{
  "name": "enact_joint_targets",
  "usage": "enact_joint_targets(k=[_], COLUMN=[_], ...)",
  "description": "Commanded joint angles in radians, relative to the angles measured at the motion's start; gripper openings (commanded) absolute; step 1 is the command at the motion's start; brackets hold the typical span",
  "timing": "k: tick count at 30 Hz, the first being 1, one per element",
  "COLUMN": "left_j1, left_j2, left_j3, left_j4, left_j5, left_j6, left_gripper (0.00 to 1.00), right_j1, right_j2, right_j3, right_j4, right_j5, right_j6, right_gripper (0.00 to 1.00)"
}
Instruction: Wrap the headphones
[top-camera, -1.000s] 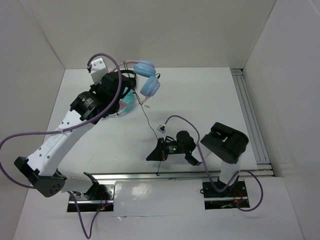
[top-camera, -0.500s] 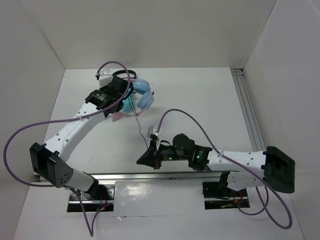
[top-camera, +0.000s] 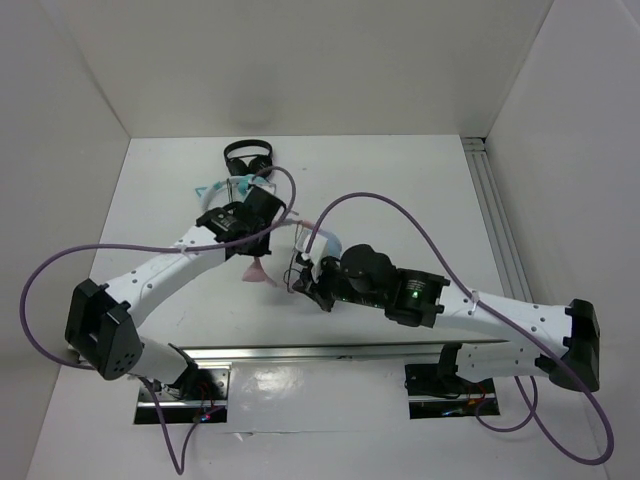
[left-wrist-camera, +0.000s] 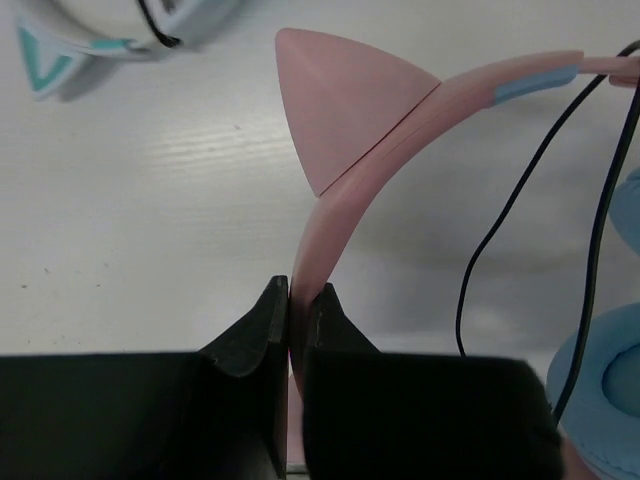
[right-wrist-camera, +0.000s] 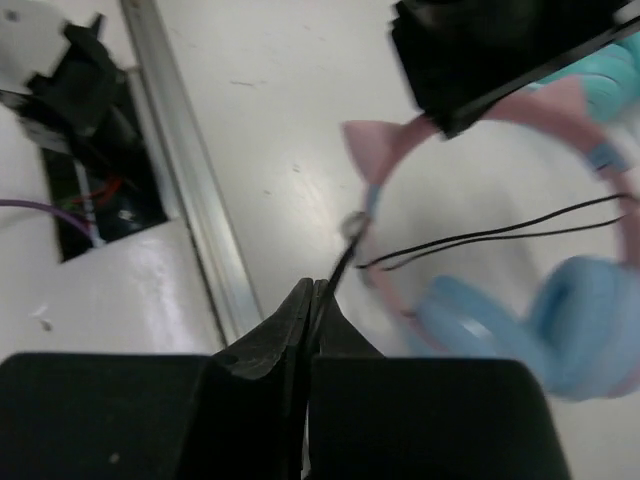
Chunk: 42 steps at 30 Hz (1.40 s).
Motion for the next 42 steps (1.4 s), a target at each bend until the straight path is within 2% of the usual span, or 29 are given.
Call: enact_joint_targets(k=[1,6,12,18,21,27,33,37,38,41,42], left_j1=[-0.072,-0.158,-0.277,-0.332,-0.344,-0.344,-0.344,-0.344,-0.344,-0.353,-0.353], left_j2=[-0.042,-0.016,-0.034,-0.149,-0.258,-0.411,-0.479,-0.479,-0.479,-0.479,-0.49], left_j3=[-0.008,-0.033,-0.034,-0.094,-0.119,-0.065,0.025,0.105,0.13,0.157,0.157], left_j4=[0.11,0.056,-0.007,-0.057,-0.066,-0.123,-0.16,-0.16,-0.149,-0.1,-0.087], left_j5=[0.165,0.309,0.326,0.314,0.326,0.334,0.312,0.262,0.233,0.172,0.155], left_j6=[0.128,0.214,0.242,0.26,0.25,0.237,0.257,0.224,0.214,0.176,0.153], left_gripper=[0.0,0.0,0.0,0.0,0.0,0.0,0.0,0.0,0.0,0.0,0.0], right_j1=[0.008,0.008,-0.023,-0.023,-0.043,-0.085,-0.115,-0.151,-0.152,-0.161,-0.161], right_j2=[-0.025,-0.045,-0.108,-0.131,-0.131,-0.088,-0.076,-0.076,-0.076,-0.076,-0.076], right_j3=[0.074,0.105,0.068,0.039,0.019,-0.013,-0.053,-0.104,-0.136,-0.209,-0.226], right_j4=[-0.183,-0.247,-0.257,-0.241,-0.212,-0.163,-0.085,-0.018,0.027,0.146,0.18], right_j5=[0.223,0.421,0.57,0.753,0.791,0.78,0.639,0.5,0.438,0.329,0.308], right_j6=[-0.091,-0.091,-0.091,-0.082,-0.082,-0.045,-0.036,-0.027,-0.027,-0.007,0.002], right_gripper=[0.0,0.0,0.0,0.0,0.0,0.0,0.01,0.1,0.17,0.3,0.3])
